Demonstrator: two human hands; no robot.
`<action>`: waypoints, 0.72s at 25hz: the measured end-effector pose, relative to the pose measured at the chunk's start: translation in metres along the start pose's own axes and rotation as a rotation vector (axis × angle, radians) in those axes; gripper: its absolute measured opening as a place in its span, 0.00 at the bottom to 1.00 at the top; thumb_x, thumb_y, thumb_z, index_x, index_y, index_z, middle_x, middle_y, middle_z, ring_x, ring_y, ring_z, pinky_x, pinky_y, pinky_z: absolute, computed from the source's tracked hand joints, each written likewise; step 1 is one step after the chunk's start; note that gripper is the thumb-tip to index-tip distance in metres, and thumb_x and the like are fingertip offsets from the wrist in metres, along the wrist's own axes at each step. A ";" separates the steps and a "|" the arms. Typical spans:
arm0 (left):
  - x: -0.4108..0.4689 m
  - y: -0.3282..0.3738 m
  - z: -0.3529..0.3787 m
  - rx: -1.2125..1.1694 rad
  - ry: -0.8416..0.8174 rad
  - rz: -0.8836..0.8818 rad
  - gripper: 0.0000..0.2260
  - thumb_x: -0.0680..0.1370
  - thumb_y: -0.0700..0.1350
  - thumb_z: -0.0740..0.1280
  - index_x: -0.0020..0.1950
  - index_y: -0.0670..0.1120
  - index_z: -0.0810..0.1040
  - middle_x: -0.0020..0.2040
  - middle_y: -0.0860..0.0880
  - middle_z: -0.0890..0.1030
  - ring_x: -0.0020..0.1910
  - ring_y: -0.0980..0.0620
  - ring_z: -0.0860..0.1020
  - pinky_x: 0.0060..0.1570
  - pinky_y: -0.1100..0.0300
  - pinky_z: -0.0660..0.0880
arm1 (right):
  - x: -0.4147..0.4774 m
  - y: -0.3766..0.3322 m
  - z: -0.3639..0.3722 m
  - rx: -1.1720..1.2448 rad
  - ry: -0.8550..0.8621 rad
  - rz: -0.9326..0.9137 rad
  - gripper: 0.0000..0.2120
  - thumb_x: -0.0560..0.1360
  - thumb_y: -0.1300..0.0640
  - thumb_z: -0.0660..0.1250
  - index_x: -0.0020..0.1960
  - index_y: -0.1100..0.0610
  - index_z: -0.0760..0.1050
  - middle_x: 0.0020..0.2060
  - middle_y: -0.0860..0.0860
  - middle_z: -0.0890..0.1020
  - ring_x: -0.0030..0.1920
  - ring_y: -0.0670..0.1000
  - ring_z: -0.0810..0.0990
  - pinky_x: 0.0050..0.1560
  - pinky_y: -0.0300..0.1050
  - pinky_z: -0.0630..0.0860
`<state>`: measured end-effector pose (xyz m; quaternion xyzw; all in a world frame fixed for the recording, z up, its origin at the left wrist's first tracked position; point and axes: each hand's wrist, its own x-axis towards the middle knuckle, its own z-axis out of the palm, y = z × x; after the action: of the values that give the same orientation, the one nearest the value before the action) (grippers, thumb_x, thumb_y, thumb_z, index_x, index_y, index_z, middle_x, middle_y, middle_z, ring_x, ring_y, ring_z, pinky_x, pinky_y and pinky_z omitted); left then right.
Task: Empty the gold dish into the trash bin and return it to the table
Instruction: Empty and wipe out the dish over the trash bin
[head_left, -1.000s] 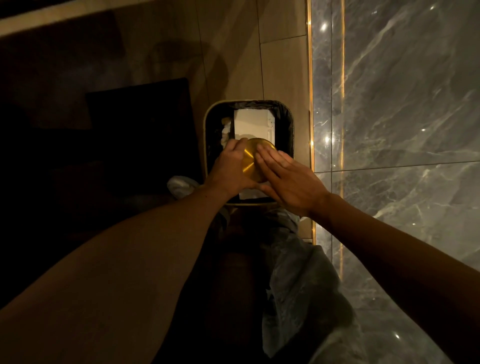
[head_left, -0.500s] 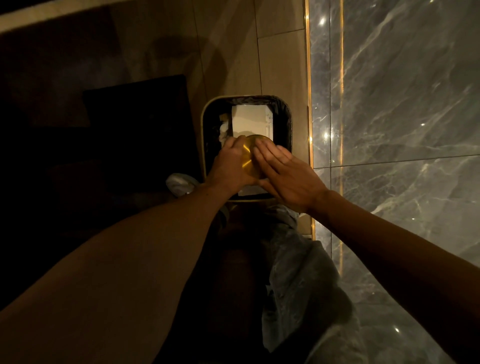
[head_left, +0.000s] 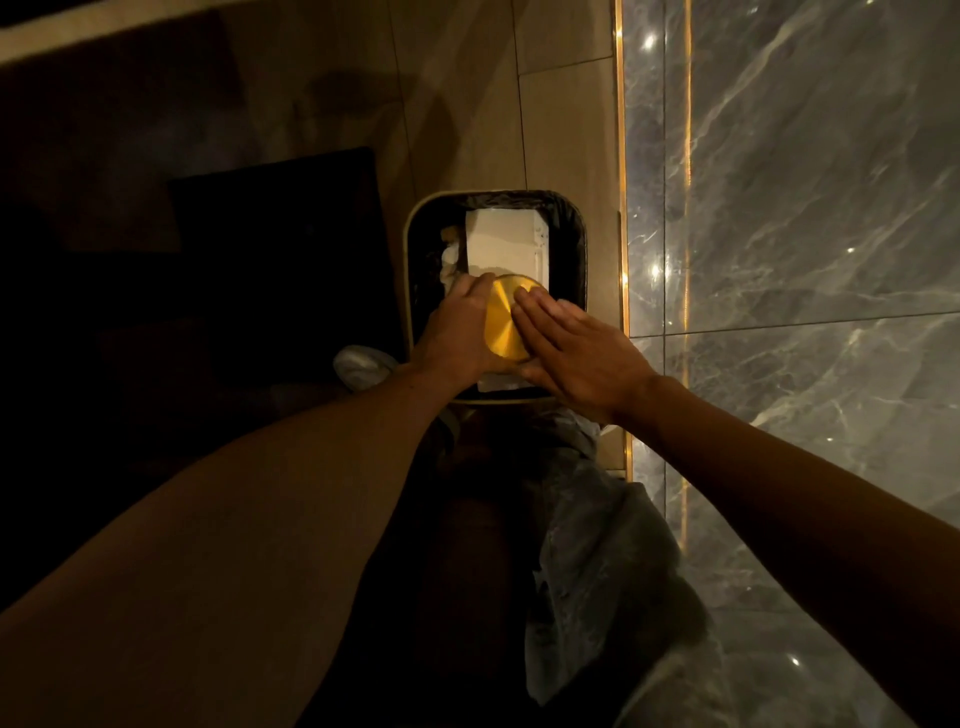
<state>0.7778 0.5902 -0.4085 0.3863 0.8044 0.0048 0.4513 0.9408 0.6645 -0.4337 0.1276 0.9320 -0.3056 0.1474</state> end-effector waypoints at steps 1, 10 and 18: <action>0.000 -0.001 0.000 0.000 -0.001 -0.003 0.51 0.58 0.55 0.82 0.75 0.42 0.63 0.72 0.43 0.67 0.69 0.43 0.69 0.67 0.49 0.69 | 0.000 -0.001 0.000 0.006 -0.006 -0.006 0.35 0.81 0.40 0.37 0.77 0.64 0.54 0.76 0.62 0.58 0.77 0.59 0.55 0.76 0.56 0.58; 0.000 0.000 -0.003 -0.033 0.006 0.012 0.48 0.59 0.51 0.82 0.74 0.43 0.64 0.71 0.43 0.68 0.68 0.42 0.70 0.65 0.50 0.70 | -0.002 -0.002 -0.001 0.042 -0.018 0.008 0.33 0.82 0.40 0.41 0.78 0.62 0.49 0.77 0.61 0.54 0.78 0.58 0.51 0.77 0.54 0.53; -0.002 -0.009 0.000 -0.055 0.030 -0.060 0.52 0.58 0.51 0.83 0.76 0.43 0.61 0.72 0.44 0.66 0.70 0.44 0.67 0.69 0.50 0.67 | 0.004 -0.003 0.002 0.556 0.030 0.220 0.31 0.81 0.44 0.53 0.79 0.57 0.48 0.79 0.58 0.53 0.76 0.58 0.58 0.74 0.53 0.62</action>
<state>0.7728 0.5823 -0.4098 0.3490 0.8220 0.0193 0.4495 0.9371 0.6616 -0.4354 0.2677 0.7953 -0.5293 0.1250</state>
